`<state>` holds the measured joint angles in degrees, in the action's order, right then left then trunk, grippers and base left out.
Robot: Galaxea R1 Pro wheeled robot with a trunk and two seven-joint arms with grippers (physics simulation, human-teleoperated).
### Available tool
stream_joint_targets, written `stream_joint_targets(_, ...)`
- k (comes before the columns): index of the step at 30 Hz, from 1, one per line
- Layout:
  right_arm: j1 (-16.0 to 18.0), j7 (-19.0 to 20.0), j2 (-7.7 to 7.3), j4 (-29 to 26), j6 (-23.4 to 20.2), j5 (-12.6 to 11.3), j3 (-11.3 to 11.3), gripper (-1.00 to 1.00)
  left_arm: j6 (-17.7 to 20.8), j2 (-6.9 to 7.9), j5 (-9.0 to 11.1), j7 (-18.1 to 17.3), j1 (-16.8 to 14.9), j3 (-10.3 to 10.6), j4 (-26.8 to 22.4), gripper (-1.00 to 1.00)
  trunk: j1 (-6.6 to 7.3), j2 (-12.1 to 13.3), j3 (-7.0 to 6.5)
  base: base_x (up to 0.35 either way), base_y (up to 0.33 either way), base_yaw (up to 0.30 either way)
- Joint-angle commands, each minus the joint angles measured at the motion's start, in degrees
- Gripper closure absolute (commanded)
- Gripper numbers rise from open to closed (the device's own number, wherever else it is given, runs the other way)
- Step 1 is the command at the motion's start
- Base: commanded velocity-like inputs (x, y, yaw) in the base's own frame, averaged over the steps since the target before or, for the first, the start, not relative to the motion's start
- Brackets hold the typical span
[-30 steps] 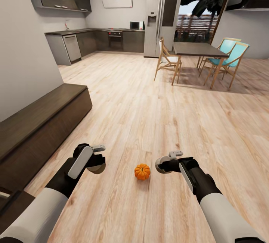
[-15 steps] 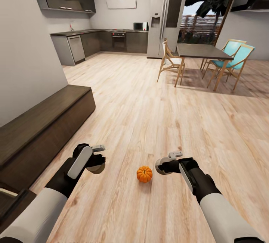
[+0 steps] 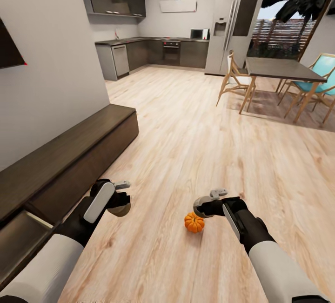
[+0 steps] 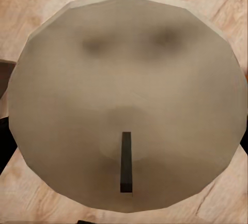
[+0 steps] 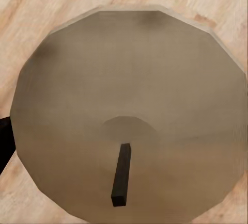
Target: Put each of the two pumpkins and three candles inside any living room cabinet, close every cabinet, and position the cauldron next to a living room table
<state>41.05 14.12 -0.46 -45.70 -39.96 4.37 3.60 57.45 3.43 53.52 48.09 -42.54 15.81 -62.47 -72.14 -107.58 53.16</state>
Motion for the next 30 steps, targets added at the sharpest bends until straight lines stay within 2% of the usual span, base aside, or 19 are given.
stream_joint_targets(1,0.00,-0.01,-0.06,-0.23,-0.05,-0.09,0.00,1.00,0.03,0.00,-0.02,-0.01,0.00,-0.01,-0.14,1.00,0.23,0.42,-0.18,0.000,0.000,0.287)
stream_joint_targets(4,0.00,0.06,-0.33,-1.13,-0.38,0.00,-0.14,1.00,0.03,-0.36,0.00,-0.01,-0.02,0.02,-0.53,1.00,0.88,1.62,-0.72,0.000,0.000,0.287)
stream_joint_targets(7,0.00,0.11,-0.37,-3.25,-0.79,0.02,-0.22,1.00,0.09,-1.72,0.02,0.04,-0.39,0.07,-1.67,1.00,1.54,2.82,-1.26,0.000,0.000,0.287)
stream_joint_targets(10,0.00,0.12,-0.44,-6.61,-4.19,-0.03,-0.26,1.00,0.18,-2.23,0.08,0.12,-0.76,0.04,-3.40,1.00,2.20,4.03,-1.80,0.000,0.000,0.287)
stream_joint_targets(12,0.00,0.19,-0.49,-9.25,-8.42,-0.05,-0.28,1.00,0.26,-2.23,-0.04,0.27,-0.98,-0.01,-6.71,1.00,2.64,4.83,-2.16,0.000,0.000,0.279)
stream_joint_targets(13,0.00,0.19,-0.50,-9.88,-8.96,-0.07,-0.31,1.00,0.27,-2.19,-0.04,0.30,-1.09,-0.15,-7.77,1.00,2.86,5.23,-2.34,0.000,0.000,0.267)
stream_joint_targets(18,0.00,0.21,-0.16,-12.75,-10.01,-0.66,-0.30,1.00,0.36,-2.17,0.01,0.33,-1.46,-2.15,-9.87,1.00,3.96,7.23,-3.24,0.000,0.000,0.258)
stream_joint_targets(30,0.00,0.21,0.11,-12.38,-9.94,-0.35,-0.18,1.00,0.39,-2.27,0.00,0.34,-1.41,-2.54,-10.13,1.00,6.60,12.05,-5.15,0.000,0.000,0.240)
